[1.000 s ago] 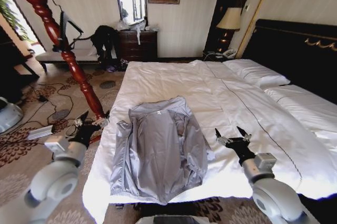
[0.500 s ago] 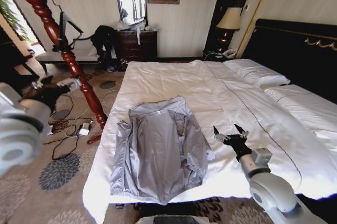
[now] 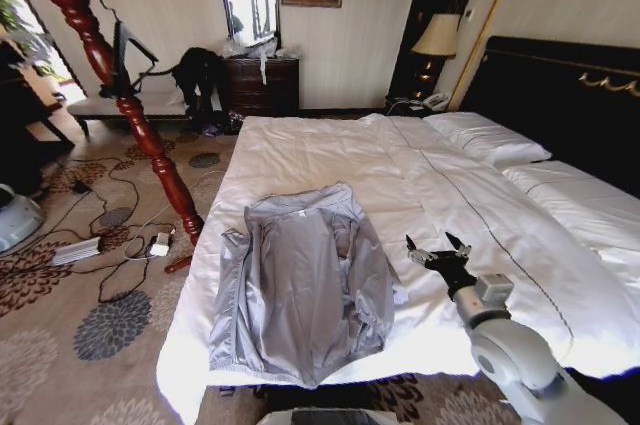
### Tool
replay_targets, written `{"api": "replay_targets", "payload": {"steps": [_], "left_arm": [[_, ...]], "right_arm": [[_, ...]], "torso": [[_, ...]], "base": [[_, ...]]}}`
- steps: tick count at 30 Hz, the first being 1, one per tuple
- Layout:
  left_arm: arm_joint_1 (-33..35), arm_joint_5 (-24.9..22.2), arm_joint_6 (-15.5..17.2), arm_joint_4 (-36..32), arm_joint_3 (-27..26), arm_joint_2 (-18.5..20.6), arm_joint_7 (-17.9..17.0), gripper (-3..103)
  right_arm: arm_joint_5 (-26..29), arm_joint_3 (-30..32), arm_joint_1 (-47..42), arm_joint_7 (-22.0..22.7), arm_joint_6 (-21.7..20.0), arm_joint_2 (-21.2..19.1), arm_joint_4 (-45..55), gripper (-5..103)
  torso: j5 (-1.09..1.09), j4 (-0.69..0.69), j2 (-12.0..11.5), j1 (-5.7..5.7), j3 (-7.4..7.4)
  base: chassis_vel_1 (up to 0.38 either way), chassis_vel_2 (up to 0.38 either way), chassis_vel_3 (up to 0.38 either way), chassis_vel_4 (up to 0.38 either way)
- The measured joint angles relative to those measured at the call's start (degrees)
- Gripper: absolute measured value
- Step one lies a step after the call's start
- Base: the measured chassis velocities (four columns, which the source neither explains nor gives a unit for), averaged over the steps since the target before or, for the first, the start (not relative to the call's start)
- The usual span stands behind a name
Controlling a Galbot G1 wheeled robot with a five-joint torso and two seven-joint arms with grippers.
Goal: Pick up the clothes from the bed and hang them on the clothes hanger.
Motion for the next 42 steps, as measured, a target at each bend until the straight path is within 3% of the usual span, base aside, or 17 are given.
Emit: {"api": "replay_targets", "payload": {"steps": [1,6,13,19,25,26,28,29,30,32,33,36,42], "left_arm": [[2.7,-0.2,-0.8,1.9,-1.0,2.9,2.1,100],[5.7,-1.0,-1.5,6.1,-1.4,5.9,4.7,100],[6.2,-1.8,-1.0,6.5,-1.2,5.9,4.1,100],[6.1,-5.4,0.0,5.4,-4.3,8.7,3.2,103],[8.4,-6.8,0.4,7.4,-7.7,12.0,2.9,99],[11.9,-6.8,0.5,10.5,-12.0,14.6,3.0,99],[18.0,-7.0,0.7,14.3,-19.5,18.0,3.0,99],[18.0,-7.0,0.7,14.3,-19.5,18.0,3.0,99],[21.8,-7.2,1.0,16.1,-23.1,19.7,2.9,99],[32.1,-7.5,1.7,20.6,-31.5,24.4,2.8,99],[32.1,-7.5,1.7,20.6,-31.5,24.4,2.8,99],[42.8,-8.0,2.5,25.3,-39.4,29.5,1.9,99],[50.9,-9.2,3.3,28.1,-43.6,32.1,0.4,98]], "right_arm": [[0.2,0.0,0.3,0.0,-0.1,0.0,0.0,100],[0.5,0.0,0.5,0.1,-0.1,0.0,-0.2,100],[0.7,-0.8,1.8,0.1,-0.1,0.0,-0.9,100],[0.7,-1.2,2.0,0.0,-0.1,0.0,-1.3,100],[0.7,-1.3,2.3,-0.3,0.1,0.1,-1.4,100],[1.2,-1.3,2.8,-0.3,0.1,0.1,-1.4,100],[1.4,-1.4,3.0,-0.3,0.2,0.0,-1.5,100],[1.4,-1.4,3.0,-0.3,0.2,0.0,-1.5,100],[1.4,-1.4,3.1,-0.3,0.2,0.0,-1.6,100],[1.5,-1.6,3.2,-0.4,0.3,0.0,-1.6,100],[1.5,-1.6,3.2,-0.4,0.3,0.0,-1.6,100],[1.5,-1.8,3.9,-0.4,0.4,0.2,-1.5,100],[1.6,-1.8,4.2,-0.4,0.4,0.3,-1.4,100]], "torso": [[0.02,0.00,0.0,-0.01,-0.01],[0.01,-0.04,0.0,0.00,0.00],[-0.02,-0.01,0.0,0.00,0.00],[0.02,-0.02,0.0,0.00,-0.01],[0.00,-0.02,0.0,0.00,0.00],[-0.07,0.01,0.0,0.00,0.00],[0.03,0.04,0.0,0.00,-0.01],[0.03,0.04,0.0,0.00,-0.01],[0.05,0.06,0.0,-0.01,-0.02],[0.04,-0.07,0.0,-0.02,-0.01],[0.04,-0.07,0.0,-0.02,-0.01],[0.04,-0.07,0.0,0.04,0.02],[-0.02,0.02,0.0,-0.02,-0.01]], "base": [[0.000,0.000,0.000,0.000],[0.000,0.000,0.000,0.000],[0.000,0.000,0.000,0.000],[0.000,0.000,0.000,0.000],[0.000,0.000,0.000,0.000],[0.000,0.000,0.000,0.000],[0.000,0.000,0.000,0.000],[0.000,0.000,0.000,0.000],[0.000,0.000,0.000,0.000],[0.000,0.000,0.000,0.000],[0.000,0.000,0.000,0.000],[0.000,0.000,0.000,0.000],[0.000,0.000,0.000,0.000]]}}
